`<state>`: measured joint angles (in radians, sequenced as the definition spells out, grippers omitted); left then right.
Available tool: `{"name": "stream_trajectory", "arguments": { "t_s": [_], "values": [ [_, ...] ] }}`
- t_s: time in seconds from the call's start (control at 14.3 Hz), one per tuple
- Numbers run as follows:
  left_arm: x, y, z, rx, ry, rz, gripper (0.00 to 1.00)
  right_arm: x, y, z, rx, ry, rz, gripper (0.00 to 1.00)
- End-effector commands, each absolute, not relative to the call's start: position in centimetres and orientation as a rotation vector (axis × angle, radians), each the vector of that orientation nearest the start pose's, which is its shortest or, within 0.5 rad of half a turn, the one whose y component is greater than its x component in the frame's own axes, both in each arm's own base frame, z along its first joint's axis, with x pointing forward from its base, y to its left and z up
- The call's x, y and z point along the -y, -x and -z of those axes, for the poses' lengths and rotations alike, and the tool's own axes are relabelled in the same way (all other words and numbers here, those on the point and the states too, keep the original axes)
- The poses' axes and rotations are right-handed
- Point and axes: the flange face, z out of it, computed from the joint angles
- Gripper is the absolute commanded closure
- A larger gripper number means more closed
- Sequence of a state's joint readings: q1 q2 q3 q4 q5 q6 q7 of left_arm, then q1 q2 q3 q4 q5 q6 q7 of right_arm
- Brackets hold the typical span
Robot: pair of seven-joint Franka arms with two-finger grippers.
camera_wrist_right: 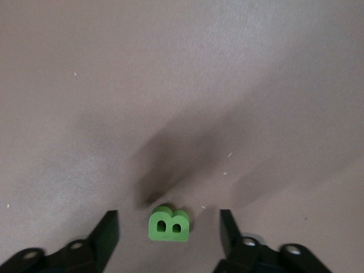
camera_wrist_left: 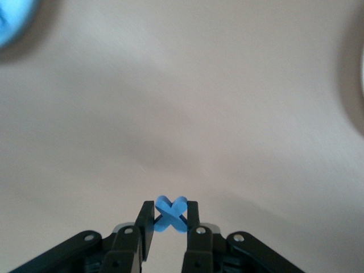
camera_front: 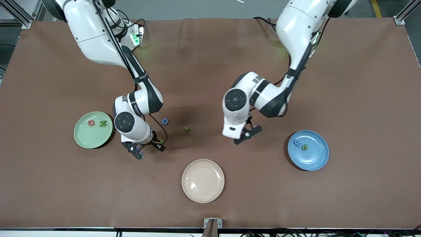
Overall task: Sort upper and lower case letters into plates
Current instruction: 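Carry the blue x to the blue plate while the right gripper grasps the B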
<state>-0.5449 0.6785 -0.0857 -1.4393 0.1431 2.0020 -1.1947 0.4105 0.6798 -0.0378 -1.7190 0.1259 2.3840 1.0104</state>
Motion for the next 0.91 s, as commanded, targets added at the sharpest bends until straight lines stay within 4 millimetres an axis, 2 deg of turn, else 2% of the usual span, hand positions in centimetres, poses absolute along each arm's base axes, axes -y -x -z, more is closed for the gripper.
{"name": "stream_trajectory", "arguments": {
  "t_s": [0.0, 0.21, 0.42, 0.56, 0.77, 0.84],
  "values": [
    [35.6, -59.3, -28.9, 0.769, 2.868, 0.009, 1.00, -25.9, -62.0, -18.3, -1.110, 2.889, -0.090, 0.32],
    [32.3, -61.2, -28.4, 0.807, 2.859, -0.002, 1.00, -26.1, -61.9, -17.9, -1.106, 2.894, -0.096, 0.40],
    [29.0, -62.8, -28.3, 0.846, 2.849, -0.011, 1.00, -26.1, -61.8, -17.8, -1.095, 2.901, -0.098, 0.54],
    [27.3, -63.6, -28.3, 0.840, 2.851, -0.019, 1.00, -26.1, -61.7, -17.8, -1.088, 2.903, -0.098, 0.63],
    [25.4, -64.4, -28.1, 0.851, 2.851, -0.023, 1.00, -26.1, -61.7, -17.7, -1.082, 2.905, -0.095, 0.71],
    [24.1, -64.9, -27.8, 0.856, 2.849, -0.032, 1.00, -26.1, -61.7, -17.7, -1.082, 2.905, -0.095, 0.76]
  ]
}}
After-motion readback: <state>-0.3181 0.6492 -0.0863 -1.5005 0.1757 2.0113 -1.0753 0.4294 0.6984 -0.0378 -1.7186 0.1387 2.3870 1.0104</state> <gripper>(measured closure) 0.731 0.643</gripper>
